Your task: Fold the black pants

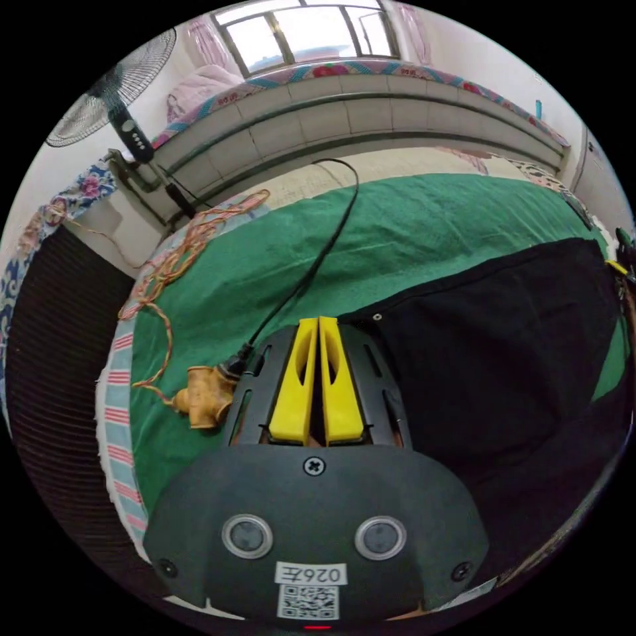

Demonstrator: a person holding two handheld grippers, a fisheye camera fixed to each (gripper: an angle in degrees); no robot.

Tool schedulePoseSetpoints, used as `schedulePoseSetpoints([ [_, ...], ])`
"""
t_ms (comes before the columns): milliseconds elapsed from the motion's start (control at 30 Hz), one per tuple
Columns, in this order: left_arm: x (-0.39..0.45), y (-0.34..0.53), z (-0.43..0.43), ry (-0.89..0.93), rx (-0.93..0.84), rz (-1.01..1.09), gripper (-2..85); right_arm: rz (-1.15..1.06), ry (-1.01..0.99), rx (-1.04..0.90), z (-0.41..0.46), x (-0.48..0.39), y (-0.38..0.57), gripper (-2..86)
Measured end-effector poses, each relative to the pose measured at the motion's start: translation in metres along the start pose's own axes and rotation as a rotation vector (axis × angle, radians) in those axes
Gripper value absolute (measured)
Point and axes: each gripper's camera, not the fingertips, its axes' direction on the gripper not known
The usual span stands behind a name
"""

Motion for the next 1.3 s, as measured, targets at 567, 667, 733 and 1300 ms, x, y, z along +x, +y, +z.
schedulePoseSetpoints([
  [567, -0.122, 0.336, -0.19, 0.332, 0.43, -0.375, 1.9, 0.013, -0.516, 0.531, -0.203, 0.102, 0.305, -0.9],
  [667, -0.129, 0.366, -0.172, 0.418, 0.35, -0.416, 7.7, 0.104, -0.491, 0.451, -0.192, 0.122, 0.366, -0.9],
  [733, -0.135, 0.37, -0.158, 0.499, 0.291, -0.426, 12.6, 0.194, -0.509, 0.411, -0.181, 0.141, 0.408, -0.7],
  [1300, -0.202, 0.367, -0.124, 0.893, 0.243, -0.508, 6.6, 0.332, -0.663, 0.237, -0.151, 0.216, 0.469, 8.9],
])
